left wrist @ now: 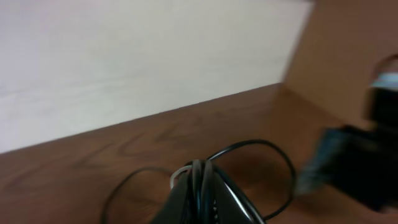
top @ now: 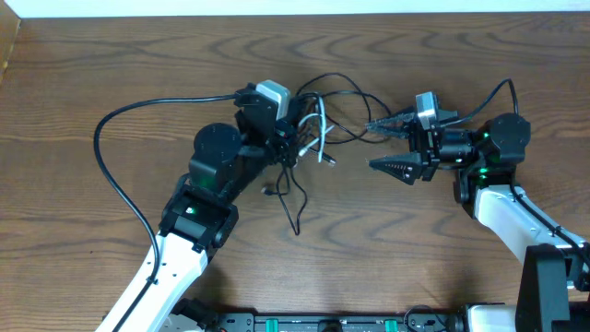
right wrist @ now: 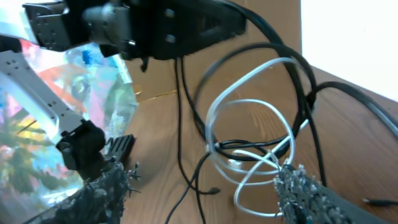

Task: Untangle cables
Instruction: 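Reach the right gripper back toward the bundle held by the left gripper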

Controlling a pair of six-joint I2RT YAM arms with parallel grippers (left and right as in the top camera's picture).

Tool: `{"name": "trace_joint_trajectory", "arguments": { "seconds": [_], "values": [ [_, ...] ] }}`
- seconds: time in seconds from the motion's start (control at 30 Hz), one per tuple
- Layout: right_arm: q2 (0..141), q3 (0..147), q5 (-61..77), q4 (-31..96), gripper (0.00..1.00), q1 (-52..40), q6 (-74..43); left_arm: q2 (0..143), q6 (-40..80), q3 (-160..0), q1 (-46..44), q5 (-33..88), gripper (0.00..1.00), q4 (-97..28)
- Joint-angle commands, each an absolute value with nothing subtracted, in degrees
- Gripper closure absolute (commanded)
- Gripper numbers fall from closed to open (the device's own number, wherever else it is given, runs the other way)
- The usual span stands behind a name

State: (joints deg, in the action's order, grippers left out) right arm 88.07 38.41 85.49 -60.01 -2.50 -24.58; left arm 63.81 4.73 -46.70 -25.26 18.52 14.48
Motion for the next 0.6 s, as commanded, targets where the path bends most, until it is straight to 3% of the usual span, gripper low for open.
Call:
{"name": "trace_joint_trajectory", "arguments": {
  "seconds": [0.0, 0.23, 0.57],
  "values": [
    [87.9, 38.5, 84.1, -57.1, 0.23, -2.9, -19.2, 63.2, 5.3, -47.1, -25.0, 30.0, 0.92, 17.1],
    [87.9, 38.5, 76.3, -45.2, 0.13, -3.3, -11.4, 63.2, 5.3, -47.1, -25.0, 38.7, 0.92, 21.0],
    [87.9, 38.5, 74.9, -39.6, 0.09, -6.4, -0.8, 63.2, 8.3, -47.1, -25.1, 39.7, 0.92, 23.2]
  ]
}}
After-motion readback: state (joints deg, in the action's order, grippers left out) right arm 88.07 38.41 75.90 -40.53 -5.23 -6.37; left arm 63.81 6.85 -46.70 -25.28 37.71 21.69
